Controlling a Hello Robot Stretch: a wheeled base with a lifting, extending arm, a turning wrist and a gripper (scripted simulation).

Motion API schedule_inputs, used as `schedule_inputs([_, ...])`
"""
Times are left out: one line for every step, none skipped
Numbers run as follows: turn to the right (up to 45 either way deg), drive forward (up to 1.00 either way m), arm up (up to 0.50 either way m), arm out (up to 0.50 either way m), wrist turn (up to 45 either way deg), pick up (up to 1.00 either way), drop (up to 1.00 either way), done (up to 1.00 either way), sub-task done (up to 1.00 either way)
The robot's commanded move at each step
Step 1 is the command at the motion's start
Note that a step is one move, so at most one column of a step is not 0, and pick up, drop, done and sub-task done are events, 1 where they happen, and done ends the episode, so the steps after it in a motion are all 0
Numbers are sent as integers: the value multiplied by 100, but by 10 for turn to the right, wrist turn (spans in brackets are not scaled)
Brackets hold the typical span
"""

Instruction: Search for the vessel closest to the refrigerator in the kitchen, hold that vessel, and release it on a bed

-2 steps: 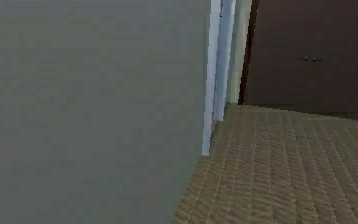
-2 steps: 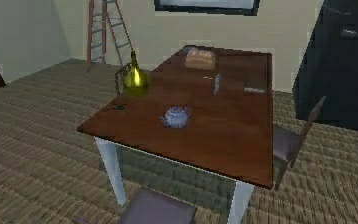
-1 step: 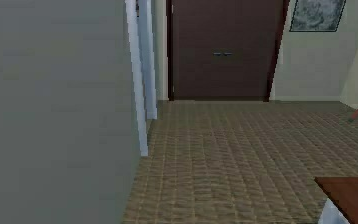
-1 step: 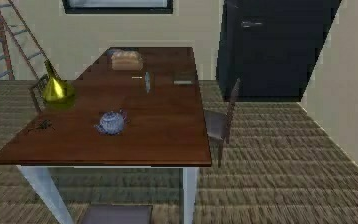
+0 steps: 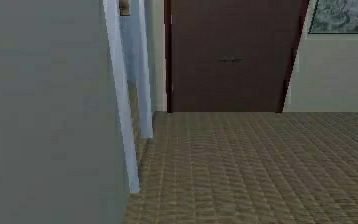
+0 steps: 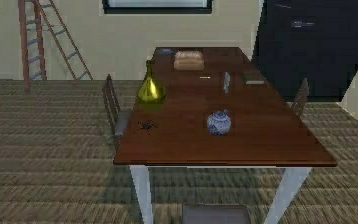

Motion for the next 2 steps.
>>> schedule_inputs([330,0,0,0,0,0,0,0,0])
schedule_inputs([0,30,0,0,0,0,0,0,0])
